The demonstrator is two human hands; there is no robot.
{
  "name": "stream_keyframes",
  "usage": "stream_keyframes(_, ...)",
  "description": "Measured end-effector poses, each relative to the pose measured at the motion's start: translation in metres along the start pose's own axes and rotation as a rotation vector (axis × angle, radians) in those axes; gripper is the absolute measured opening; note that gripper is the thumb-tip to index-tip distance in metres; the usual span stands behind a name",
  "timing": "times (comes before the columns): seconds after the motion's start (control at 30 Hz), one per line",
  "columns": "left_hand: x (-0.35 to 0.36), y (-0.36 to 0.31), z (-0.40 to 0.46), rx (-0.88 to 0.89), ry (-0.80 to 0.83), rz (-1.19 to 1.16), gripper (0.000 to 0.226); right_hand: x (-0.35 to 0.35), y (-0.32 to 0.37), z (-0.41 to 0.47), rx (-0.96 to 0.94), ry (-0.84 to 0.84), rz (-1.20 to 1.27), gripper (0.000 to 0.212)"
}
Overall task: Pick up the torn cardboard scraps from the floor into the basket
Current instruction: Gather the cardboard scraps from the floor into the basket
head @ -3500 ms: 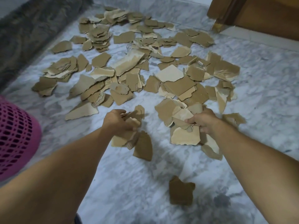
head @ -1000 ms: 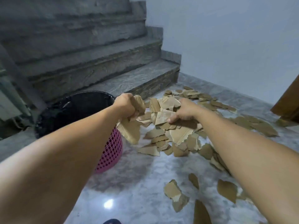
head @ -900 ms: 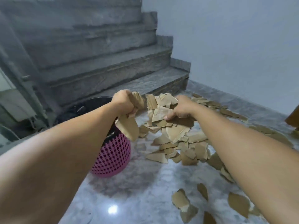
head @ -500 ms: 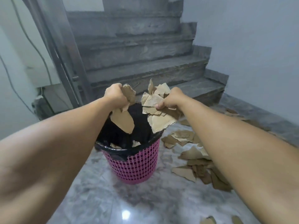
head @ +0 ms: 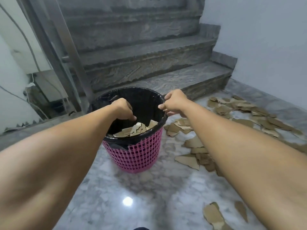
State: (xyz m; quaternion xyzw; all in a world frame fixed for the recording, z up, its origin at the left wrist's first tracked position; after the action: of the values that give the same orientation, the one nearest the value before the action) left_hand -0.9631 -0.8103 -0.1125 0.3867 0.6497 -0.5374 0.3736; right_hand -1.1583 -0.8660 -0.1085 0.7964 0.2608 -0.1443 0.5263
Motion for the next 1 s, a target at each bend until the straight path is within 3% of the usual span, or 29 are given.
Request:
stream_keyframes(0.2,0.026,-0.074,0.008,0.215,-0.075,0.036,0.044,-0.049,-0.066,-0.02,0.159,0.149,-0.088,0.015)
stream_keyframes(0.37,0.085,-0.155,-0.004,0.518,-0.066,0.247,0.058,-0.101,-0.152,-0.039,0.271,0.13,-0.201,0.023)
stream_keyframes(0.53,0.195,-0.208,-0.033,0.639,0.255,0.277,0.066,-0.134,-0.264,-0.074,0.458,0.123,-0.321,0.019)
stream_keyframes(0.73,0.33,-0.224,-0.076,0.75,0.591,0.378,0.089,-0.135,-0.399,-0.128,0.676,0.138,-0.341,0.048)
stream_keyframes(0.9,0.413,-0.213,-0.108,0.83,0.7,0.483,0.097,-0.104,-0.471,-0.17,0.72,0.208,-0.602,0.058)
stream_keyframes(1.0,0.442,-0.206,-0.12,0.774,0.692,0.478,0.086,-0.076,-0.496,-0.191,0.655,0.225,-0.66,0.052)
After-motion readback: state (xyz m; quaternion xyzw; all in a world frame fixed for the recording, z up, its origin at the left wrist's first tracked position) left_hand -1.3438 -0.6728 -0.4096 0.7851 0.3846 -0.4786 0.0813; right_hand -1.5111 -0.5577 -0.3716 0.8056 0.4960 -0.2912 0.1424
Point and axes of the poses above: each hand's wrist, its own z-axis towards the middle knuckle, its own x-axis out of the palm, y = z × x, the point moved 5 cm from there along z, towards the middle knuckle, and after that the axes turned 15 degrees about x, right-handed, at the moved point
